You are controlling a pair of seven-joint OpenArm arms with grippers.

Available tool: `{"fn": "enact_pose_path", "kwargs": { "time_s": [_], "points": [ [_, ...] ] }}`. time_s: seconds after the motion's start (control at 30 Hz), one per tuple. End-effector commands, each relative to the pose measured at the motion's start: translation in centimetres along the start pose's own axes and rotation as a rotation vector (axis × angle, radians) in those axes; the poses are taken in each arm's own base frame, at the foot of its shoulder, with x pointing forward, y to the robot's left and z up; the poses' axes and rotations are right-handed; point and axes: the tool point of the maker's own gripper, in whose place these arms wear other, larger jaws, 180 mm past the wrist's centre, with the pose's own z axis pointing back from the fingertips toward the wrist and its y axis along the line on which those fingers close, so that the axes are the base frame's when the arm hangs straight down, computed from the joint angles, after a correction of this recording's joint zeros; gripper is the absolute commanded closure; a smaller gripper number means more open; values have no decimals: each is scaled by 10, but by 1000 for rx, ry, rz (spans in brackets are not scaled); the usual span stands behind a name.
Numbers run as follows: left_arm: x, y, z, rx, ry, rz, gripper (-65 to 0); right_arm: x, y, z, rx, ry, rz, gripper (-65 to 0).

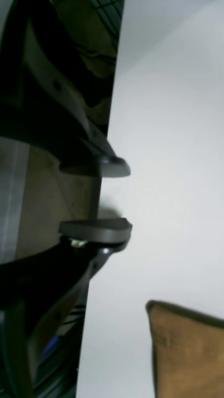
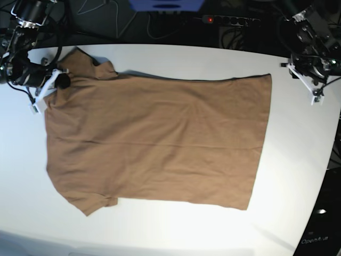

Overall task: Fold the T-shirt properly
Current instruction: 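Grasp the hem corner of the shirt with the left gripper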

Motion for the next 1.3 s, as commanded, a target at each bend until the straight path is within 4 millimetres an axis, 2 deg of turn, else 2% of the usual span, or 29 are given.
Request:
{"fn": "enact_pose_path", "kwargs": {
  "time_s": [0.0, 0.07, 0.17, 0.23, 0.33, 0.43, 0.5, 0.8, 1.27],
  "points": [
    [12, 6, 7, 19, -35, -9, -221, -15, -9, 2, -49, 84, 14, -1],
    [16, 5, 9, 22, -48, -16, -221, -15, -6, -1, -40, 93, 27, -1],
    [33, -3, 23, 4, -131, -34, -221, -15, -5, -1, -40, 94, 28, -1],
    [49, -15, 34, -39, -212, -58, -221, -15, -4, -2, -37, 97, 32, -1],
    [61, -30, 46, -109, -288, -91, -221, -14, -4, -2, -37, 95, 34, -1],
    [72, -46, 51, -204, -339, -123, -221, -14, -4, -2, -37, 95, 34, -1],
    [75, -51, 48, -247, -343, -112, -221, -13, -4, -2, -37, 93, 34, -1],
    [49, -49, 4, -351, -209, 0, -221, -11, -4, -2, -38, 88, 36, -1],
    [48, -45, 2, -353, -198, 6, -221, -10, -4, -2, -37, 87, 38, -1]
  ]
}}
